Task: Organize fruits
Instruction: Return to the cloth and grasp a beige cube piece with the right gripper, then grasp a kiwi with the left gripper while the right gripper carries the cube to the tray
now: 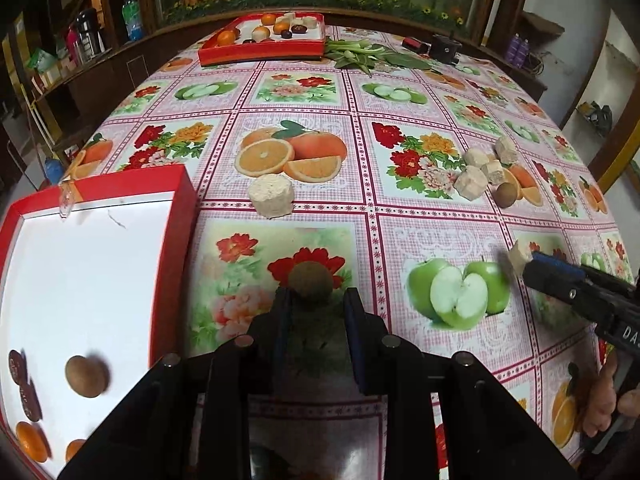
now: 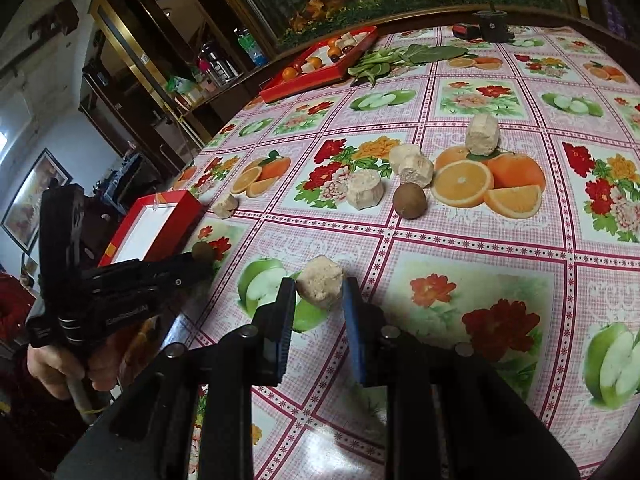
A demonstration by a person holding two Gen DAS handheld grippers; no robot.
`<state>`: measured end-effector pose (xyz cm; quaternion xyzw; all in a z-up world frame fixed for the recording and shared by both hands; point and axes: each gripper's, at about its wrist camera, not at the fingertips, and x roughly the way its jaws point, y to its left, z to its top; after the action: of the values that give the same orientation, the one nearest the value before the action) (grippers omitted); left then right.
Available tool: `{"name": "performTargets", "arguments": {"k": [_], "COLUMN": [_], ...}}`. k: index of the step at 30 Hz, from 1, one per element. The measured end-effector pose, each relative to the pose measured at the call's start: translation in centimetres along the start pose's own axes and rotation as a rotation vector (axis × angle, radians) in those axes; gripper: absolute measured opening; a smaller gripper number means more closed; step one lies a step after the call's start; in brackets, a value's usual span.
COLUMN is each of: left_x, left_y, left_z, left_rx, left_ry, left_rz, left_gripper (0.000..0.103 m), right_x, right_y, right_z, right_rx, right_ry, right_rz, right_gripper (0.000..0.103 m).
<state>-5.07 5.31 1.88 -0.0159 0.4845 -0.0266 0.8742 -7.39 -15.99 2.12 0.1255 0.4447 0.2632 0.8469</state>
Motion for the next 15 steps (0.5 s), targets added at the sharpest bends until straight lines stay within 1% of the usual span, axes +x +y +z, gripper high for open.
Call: {"name": "performTargets", "arguments": {"k": [2, 3, 4, 6, 10, 12, 14, 15], "left_x": [-0.03, -0.06, -0.10, -0.11, -0.15, -0.07, 0.23, 0.34], "left_y": [-0.17, -0.27, -0.30, -0.46, -0.70, -0.86, -0.75, -0.78], "left_z": [0.08, 0.15, 0.18, 0.24, 0.45, 0.44, 0.45, 0.43], "left_rx": [0.001, -0.002, -0.004, 0.000, 0.000, 0.014, 0.004, 0.003], "left_ry": [-0.006, -0.009, -0.013, -0.021, -0.030, -0.038, -0.033, -0.034], "left_rz": [-0.007, -0.010, -0.014, -0.010, -0.020, -0.001, -0.012, -0.017], "left_gripper": [0.026, 0.028, 0.034, 0.039, 0.039, 0.039, 0.038, 0.036], "right_x": [0.17, 0.26, 0.38, 0.59, 0.90, 0.92, 0.99, 1.02], "right_y": [-0.06, -0.08, -0.13, -0.34, -0.81, -0.77, -0.77, -0.73], "right_z": [0.00, 0.02, 0.02, 0.02, -0.01, 0.01, 0.10, 0.11], "right_rx": [0.005, 0.006, 0.008, 0.019, 0.041, 0.038, 0.036, 0.035], "right_ry": [0.008, 0.012, 0.018, 0.028, 0.045, 0.046, 0.048, 0.049], "right_rz": [0.004, 0.006, 0.009, 0.010, 0.011, 0.008, 0.005, 0.002], "right_gripper": [0.026, 0.026, 0.026, 0.026, 0.026, 0.026, 0.026, 0.026]}}
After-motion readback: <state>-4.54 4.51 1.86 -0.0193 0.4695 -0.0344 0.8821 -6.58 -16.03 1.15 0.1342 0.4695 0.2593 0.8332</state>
